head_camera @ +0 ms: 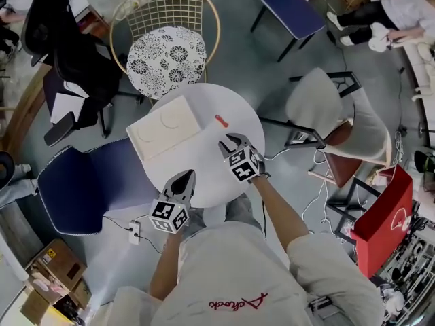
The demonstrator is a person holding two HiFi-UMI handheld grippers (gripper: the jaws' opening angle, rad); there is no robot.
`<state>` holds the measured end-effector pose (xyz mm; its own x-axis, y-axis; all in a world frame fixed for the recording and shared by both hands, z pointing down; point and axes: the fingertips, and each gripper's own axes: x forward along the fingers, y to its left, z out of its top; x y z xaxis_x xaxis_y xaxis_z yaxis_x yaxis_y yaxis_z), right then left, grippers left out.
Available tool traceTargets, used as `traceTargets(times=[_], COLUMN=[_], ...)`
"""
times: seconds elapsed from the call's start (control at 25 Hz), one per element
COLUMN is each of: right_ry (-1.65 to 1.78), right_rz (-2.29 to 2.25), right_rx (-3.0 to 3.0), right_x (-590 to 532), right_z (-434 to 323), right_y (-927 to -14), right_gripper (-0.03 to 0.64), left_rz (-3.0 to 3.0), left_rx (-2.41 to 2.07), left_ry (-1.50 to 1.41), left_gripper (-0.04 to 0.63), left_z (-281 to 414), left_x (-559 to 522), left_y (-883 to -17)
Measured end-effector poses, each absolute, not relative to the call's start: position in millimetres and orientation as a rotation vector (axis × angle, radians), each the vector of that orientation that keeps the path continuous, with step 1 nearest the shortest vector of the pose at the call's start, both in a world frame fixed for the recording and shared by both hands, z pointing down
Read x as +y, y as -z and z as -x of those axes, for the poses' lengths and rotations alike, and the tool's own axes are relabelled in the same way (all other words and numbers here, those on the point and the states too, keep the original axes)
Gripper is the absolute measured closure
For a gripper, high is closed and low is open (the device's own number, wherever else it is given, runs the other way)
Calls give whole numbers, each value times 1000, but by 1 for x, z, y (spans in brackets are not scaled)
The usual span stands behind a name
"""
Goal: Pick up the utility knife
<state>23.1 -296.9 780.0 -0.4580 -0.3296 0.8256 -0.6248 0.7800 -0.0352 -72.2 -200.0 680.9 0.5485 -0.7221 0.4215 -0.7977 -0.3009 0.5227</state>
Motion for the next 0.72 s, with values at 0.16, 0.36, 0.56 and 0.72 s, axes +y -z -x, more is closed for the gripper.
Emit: traceTargets(times=[0.16, 0.36, 0.56, 0.72], right_ry=[-409, -387, -422, -452], right_rz=[-700, -673, -673, -686], right_rx=[-2058, -2024, -1991, -1997], right_x=[-325, -352, -365, -367], right_z=[-20, -17, -12, -12], right_y=[-790, -802, -813, -816], right_gripper=[482, 483, 483, 485], left_rz=[-2062, -2041, -2020, -2008], left_rx=[-1230, -1243, -1256, -1266], left_ry=[-134, -142, -152, -157], left_gripper=[583, 583, 583, 583], left_z=[76, 84, 94, 102], left_x=[-197, -189, -183, -181], left_y=[-683, -685, -689, -692])
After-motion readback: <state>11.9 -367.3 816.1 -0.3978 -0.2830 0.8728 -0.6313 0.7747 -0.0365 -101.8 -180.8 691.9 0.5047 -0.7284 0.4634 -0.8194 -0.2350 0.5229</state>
